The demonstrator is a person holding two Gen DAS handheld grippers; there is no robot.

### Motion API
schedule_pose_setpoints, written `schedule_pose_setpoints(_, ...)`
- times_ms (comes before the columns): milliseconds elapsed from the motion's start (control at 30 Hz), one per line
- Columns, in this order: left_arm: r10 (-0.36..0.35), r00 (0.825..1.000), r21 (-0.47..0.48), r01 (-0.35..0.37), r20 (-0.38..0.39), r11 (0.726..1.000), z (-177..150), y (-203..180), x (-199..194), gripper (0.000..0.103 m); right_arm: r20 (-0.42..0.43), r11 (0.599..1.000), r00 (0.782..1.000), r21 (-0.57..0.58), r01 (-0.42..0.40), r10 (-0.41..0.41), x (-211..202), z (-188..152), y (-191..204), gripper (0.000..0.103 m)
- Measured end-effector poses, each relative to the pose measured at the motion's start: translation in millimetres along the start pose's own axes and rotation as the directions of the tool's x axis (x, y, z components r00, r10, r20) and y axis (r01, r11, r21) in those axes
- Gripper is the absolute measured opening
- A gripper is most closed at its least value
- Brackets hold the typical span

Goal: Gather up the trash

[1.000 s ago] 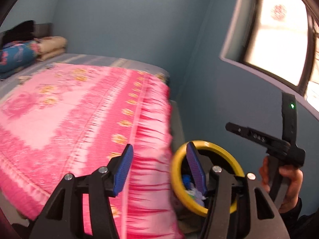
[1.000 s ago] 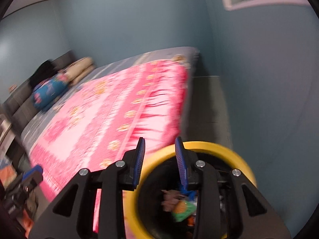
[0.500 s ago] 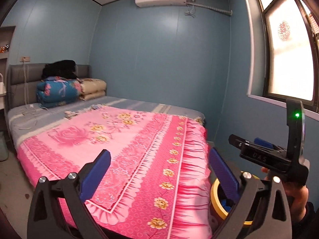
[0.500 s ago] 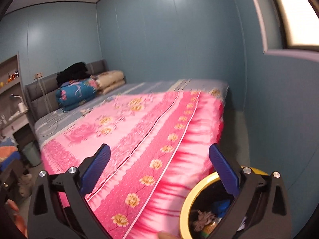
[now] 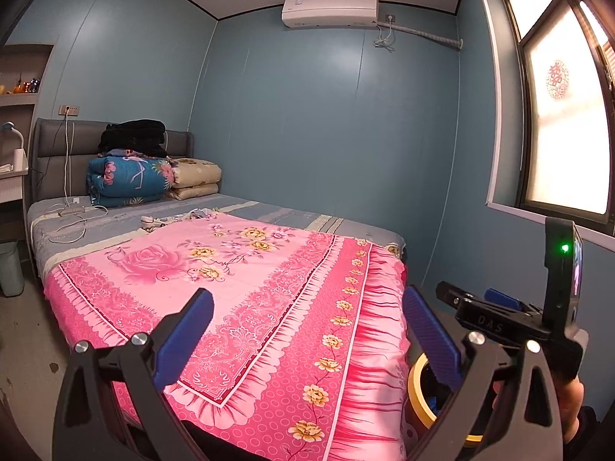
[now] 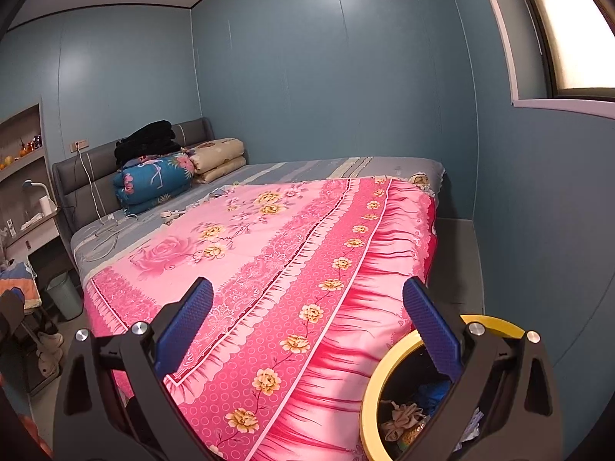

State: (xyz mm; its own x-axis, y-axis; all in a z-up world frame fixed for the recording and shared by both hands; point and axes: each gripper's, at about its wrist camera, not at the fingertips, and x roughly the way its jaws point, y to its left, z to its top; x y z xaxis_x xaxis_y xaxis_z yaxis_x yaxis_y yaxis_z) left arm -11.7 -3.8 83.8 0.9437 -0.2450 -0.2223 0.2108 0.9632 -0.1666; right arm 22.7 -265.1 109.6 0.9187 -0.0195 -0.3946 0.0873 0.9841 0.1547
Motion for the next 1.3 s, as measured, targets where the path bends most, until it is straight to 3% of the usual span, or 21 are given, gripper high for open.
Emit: schedule_pose_setpoints(1300,-0.051,0.997,-0.052,0.048,-0.055,0.997,-8,6,14,0.095,-0.039,1.000,0.999,-0.001,-0.001,0.001,10,-7,1,0.095)
